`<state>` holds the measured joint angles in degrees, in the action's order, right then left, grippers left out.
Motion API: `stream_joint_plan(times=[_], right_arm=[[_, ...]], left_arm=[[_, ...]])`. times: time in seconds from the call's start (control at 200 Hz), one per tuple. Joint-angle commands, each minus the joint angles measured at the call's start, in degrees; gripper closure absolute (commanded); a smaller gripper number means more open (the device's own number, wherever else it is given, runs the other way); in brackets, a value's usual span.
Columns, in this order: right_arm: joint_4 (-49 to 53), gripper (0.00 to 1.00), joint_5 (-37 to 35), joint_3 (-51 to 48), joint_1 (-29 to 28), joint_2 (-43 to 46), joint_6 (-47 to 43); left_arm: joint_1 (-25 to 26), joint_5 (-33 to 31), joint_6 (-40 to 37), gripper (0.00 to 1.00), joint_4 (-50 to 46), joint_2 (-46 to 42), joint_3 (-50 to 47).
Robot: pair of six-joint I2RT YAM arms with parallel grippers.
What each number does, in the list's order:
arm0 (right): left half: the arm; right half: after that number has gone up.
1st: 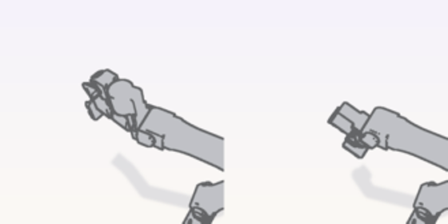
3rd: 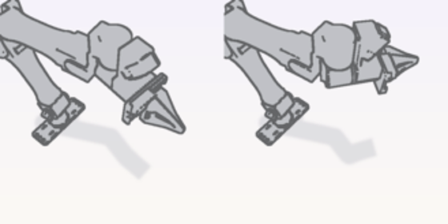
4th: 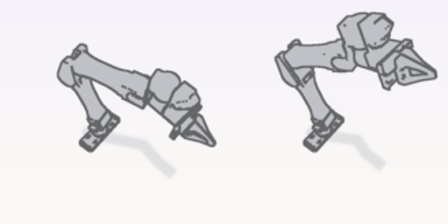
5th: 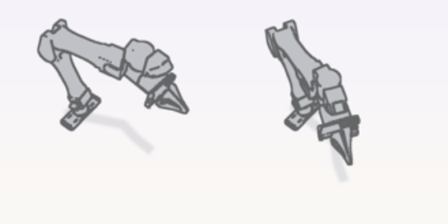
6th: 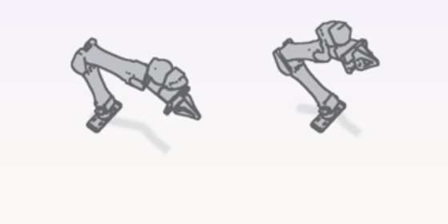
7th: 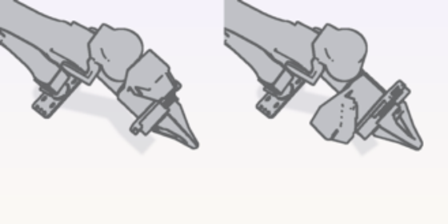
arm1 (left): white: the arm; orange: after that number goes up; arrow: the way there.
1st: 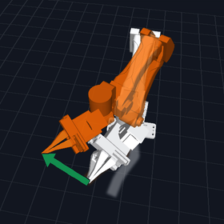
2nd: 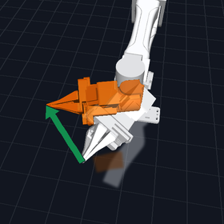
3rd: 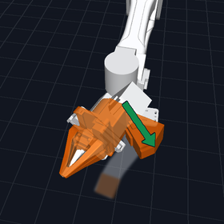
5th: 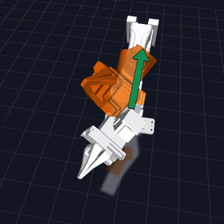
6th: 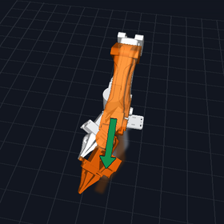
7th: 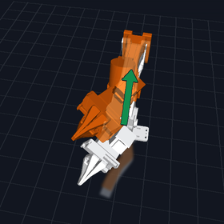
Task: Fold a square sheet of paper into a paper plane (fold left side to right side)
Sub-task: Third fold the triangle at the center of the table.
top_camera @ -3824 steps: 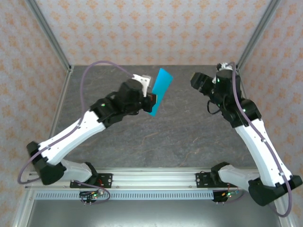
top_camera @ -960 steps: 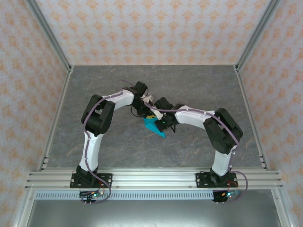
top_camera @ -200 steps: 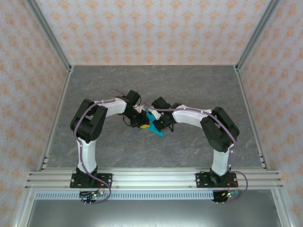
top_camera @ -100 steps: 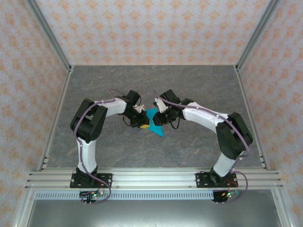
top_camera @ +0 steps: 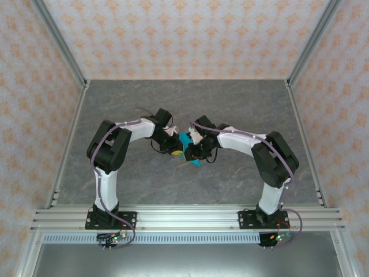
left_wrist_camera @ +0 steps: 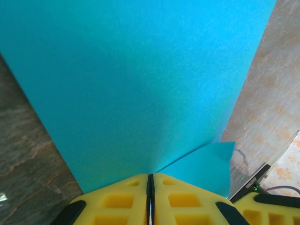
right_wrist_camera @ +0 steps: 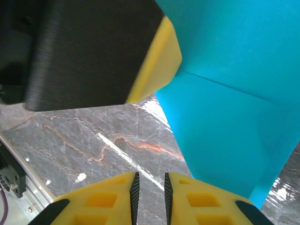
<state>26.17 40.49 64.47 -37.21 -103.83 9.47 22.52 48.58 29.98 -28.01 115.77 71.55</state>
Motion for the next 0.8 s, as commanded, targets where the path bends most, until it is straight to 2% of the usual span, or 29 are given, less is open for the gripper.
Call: stream_joint_plan(times=[0.0,0.796], right_arm=[[0.9,0.75,-1.3,0.2,-0.2,-0.6,1.3],[2.8,0.76,-4.9,-0.2,0.6,-1.2,3.3]], left_arm=[[0.5,-1.9,-0.2,0.90,-1.4,1.2,1.4],[0.7,-1.7,-0.8,0.90,-2.6,3.0,4.4]])
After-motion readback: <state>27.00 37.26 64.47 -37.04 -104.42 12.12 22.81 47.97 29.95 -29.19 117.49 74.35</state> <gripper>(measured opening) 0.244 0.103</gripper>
